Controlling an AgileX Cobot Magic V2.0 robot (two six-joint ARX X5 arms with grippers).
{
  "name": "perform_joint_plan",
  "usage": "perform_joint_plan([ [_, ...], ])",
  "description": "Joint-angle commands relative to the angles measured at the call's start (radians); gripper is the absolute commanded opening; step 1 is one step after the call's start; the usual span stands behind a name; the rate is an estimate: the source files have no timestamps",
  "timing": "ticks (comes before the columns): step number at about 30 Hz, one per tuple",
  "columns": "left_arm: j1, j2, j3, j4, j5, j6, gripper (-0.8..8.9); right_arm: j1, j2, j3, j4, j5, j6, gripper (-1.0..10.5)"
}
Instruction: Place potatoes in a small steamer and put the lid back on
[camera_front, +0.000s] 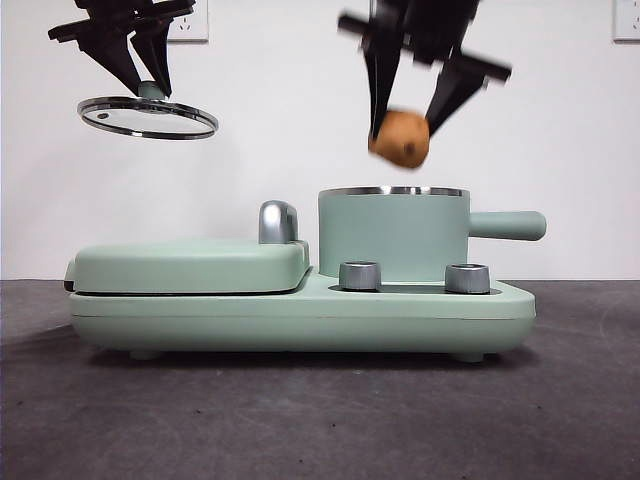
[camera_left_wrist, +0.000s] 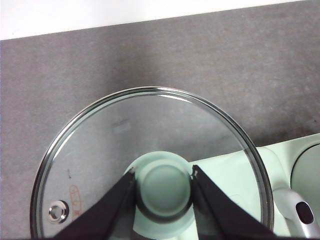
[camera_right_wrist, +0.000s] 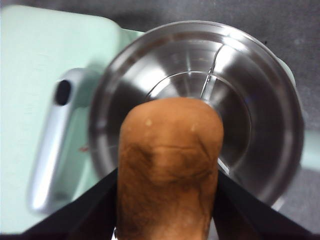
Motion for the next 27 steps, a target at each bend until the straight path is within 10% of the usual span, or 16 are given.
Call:
perform_joint_plan([
  [1, -0.006, -0.013, 0.041, 0.022, 0.004, -0.004, 0.18, -0.005, 0.072, 0.052, 0.018, -0.002, -0.059, 2.1],
  [27, -0.016, -0.013, 0.041, 0.021, 0.004, -0.004, 0.18, -0.011, 0.212, 0.106, -0.008, -0.026, -0.087, 3.6],
])
